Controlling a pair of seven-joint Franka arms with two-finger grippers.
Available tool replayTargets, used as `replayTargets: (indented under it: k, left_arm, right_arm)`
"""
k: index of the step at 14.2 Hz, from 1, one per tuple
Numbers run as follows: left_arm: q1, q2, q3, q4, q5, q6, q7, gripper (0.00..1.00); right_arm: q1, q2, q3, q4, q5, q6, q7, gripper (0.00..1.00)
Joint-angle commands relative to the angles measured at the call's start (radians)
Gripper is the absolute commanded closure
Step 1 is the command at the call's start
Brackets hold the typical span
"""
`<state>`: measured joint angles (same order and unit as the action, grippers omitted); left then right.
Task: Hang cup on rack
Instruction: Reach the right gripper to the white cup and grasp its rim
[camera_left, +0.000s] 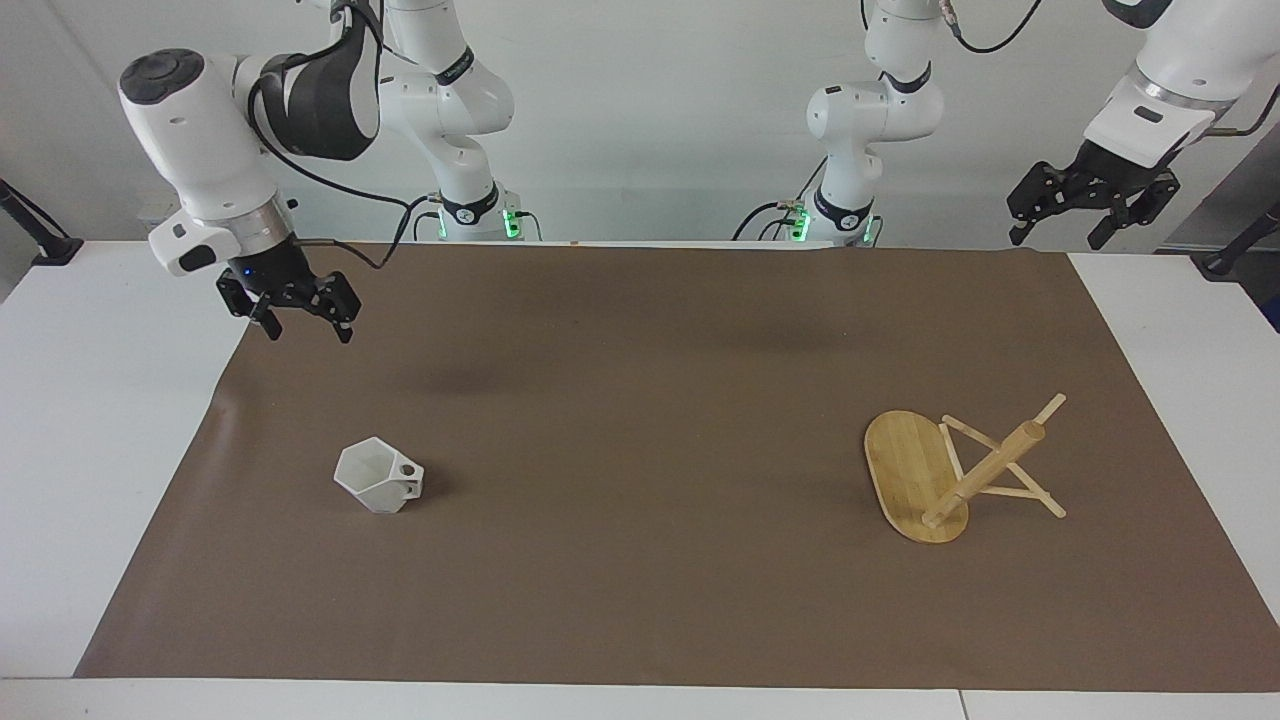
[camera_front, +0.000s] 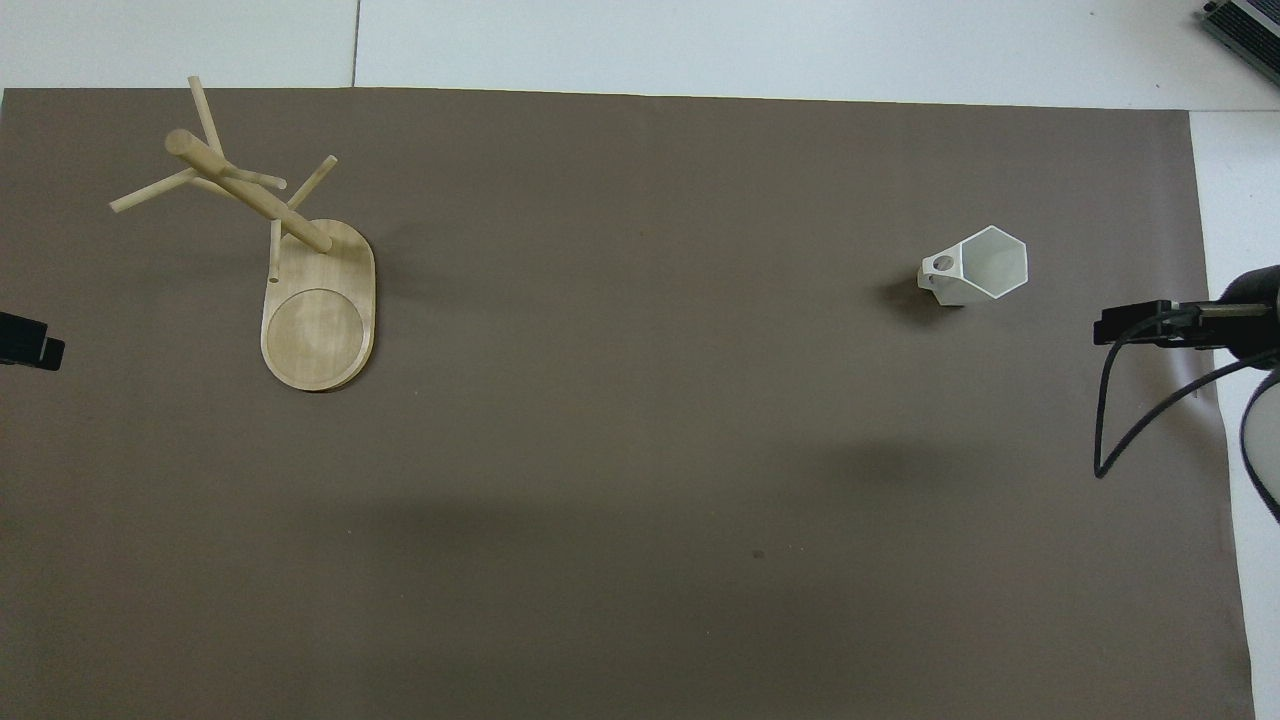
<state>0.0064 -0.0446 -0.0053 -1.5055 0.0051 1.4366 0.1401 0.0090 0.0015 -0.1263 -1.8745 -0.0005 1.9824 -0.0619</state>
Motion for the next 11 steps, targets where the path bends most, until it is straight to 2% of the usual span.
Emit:
replayTargets:
  k: [1,7,11]
  left_arm:
    - [0.001,-0.027,0.004,-0.029,-0.014,-0.004,0.004,0.00]
    - [0.001,-0.027,0.004,-0.029,-0.014,-0.005,0.004,0.00]
    - [0.001,-0.027,0.004,-0.029,-0.014,-0.005,0.004,0.00]
  right_arm:
    - [-0.003,0.049,-0.009,-0.009,-0.003,0.082,-0.036,0.00]
    - [-0.004,0.210,-0.009,-0.012,0.002,0.249,-0.038,0.00]
    - [-0.003,0.253,-0.009,-0.029,0.073,0.322,-0.036,0.00]
